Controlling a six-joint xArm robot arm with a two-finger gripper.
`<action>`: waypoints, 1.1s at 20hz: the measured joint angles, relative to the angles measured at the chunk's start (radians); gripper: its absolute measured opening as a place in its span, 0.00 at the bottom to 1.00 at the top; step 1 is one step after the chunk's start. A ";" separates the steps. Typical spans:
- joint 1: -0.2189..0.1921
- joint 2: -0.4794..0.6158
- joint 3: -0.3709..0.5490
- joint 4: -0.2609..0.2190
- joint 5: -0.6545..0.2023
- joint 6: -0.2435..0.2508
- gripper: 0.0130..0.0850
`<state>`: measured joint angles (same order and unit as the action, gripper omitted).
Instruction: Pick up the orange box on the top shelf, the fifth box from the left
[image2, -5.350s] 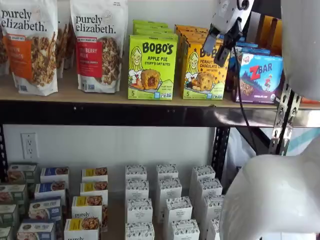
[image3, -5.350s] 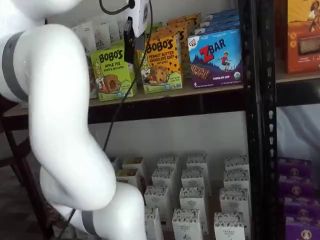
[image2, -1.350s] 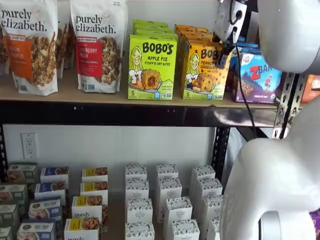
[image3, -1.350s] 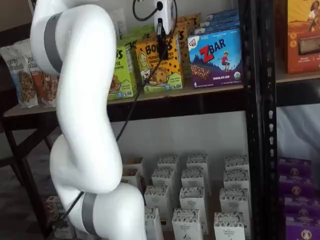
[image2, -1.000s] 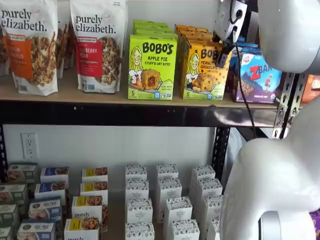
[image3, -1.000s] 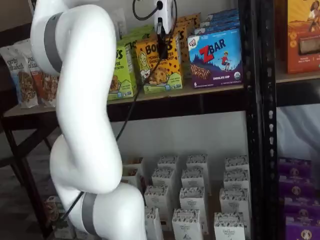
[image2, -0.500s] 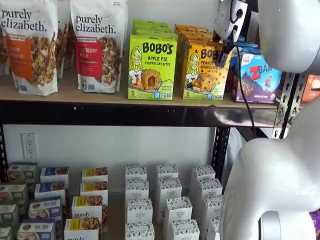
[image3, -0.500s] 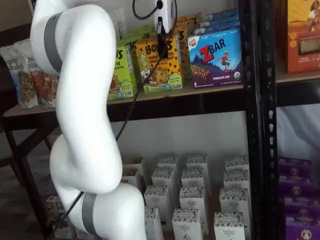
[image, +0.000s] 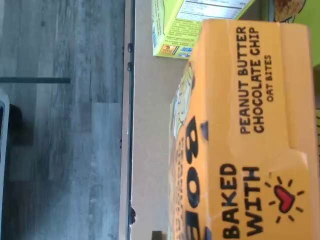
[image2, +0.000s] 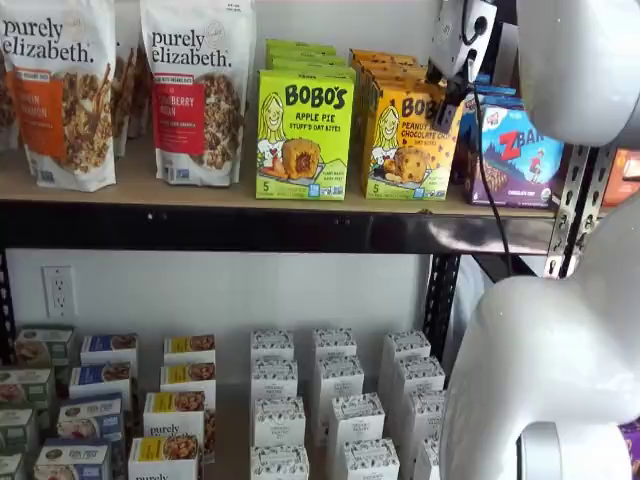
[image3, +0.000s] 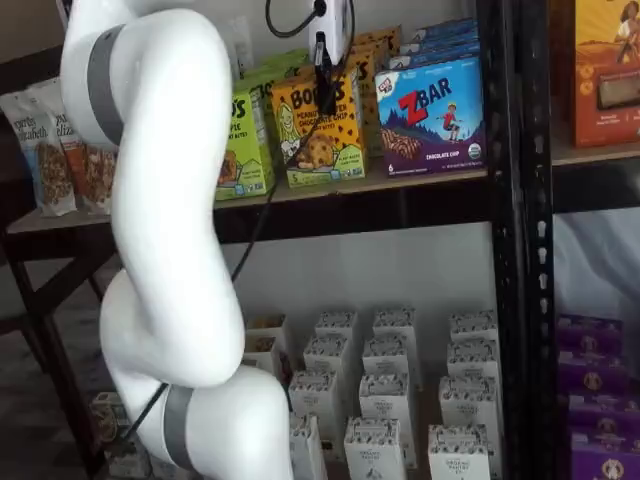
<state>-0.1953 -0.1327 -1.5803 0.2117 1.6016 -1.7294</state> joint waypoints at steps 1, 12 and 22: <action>0.000 0.000 -0.001 0.000 0.001 0.000 0.67; 0.007 -0.002 0.007 -0.001 -0.005 0.006 0.56; 0.010 -0.001 0.008 -0.002 -0.004 0.008 0.39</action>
<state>-0.1857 -0.1334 -1.5718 0.2093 1.5979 -1.7217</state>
